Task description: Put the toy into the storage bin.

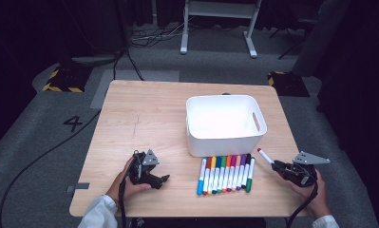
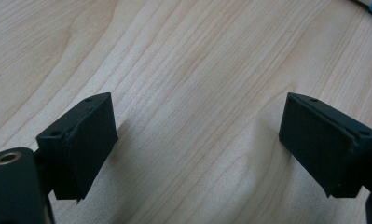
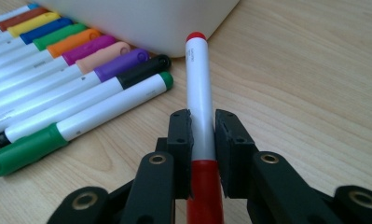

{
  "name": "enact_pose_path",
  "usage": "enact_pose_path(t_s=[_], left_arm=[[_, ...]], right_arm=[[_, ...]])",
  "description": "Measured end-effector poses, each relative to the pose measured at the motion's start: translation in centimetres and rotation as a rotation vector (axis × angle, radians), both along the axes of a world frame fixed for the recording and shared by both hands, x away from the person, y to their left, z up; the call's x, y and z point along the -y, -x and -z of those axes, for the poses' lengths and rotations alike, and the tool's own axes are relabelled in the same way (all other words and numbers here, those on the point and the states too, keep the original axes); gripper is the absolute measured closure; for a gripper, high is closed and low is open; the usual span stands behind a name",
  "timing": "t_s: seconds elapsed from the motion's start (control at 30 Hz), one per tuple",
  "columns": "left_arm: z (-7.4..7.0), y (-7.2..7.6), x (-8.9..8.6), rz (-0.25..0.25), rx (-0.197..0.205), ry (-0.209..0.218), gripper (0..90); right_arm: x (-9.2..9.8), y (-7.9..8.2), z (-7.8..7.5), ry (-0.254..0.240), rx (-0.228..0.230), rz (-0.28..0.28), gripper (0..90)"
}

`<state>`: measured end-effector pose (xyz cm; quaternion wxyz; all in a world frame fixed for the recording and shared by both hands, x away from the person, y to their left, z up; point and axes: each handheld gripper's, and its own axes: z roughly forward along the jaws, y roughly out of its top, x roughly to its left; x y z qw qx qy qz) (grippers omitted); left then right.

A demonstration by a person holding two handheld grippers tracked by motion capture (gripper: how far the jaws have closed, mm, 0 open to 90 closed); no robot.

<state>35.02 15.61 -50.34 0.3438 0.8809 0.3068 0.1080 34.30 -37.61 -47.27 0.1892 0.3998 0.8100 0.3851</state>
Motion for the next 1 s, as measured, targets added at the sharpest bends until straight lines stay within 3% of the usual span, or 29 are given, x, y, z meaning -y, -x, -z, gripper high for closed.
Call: enact_pose_path(t_s=[0.2, 0.43, 0.63, 0.9, 1.0], left_arm=[[0.0, 0.0, 0.0, 0.001, 0.000, 0.001, 11.3], [0.0, 0.0, 0.0, 0.000, 0.000, -0.001, 11.3], [0.0, 0.0, 0.0, 0.001, 0.000, 0.001, 11.3], [0.0, 0.0, 0.0, 0.000, 0.000, -0.001, 11.3], [0.0, 0.0, 0.0, 0.000, 0.000, -0.001, 11.3]], right_arm=[[0.5, 0.2, -0.9, -0.038, 0.023, -0.001, 77.5], [1.2, 0.9, -3.3, -0.098, 0.097, -0.033, 77.4], [1.0, 0.8, -5.3, -0.096, 0.146, -0.056, 77.4], [0.2, -0.8, -10.4, -0.076, 0.243, -0.121, 77.4], [0.2, -1.2, -11.3, -0.066, 0.250, -0.120, 77.4]])
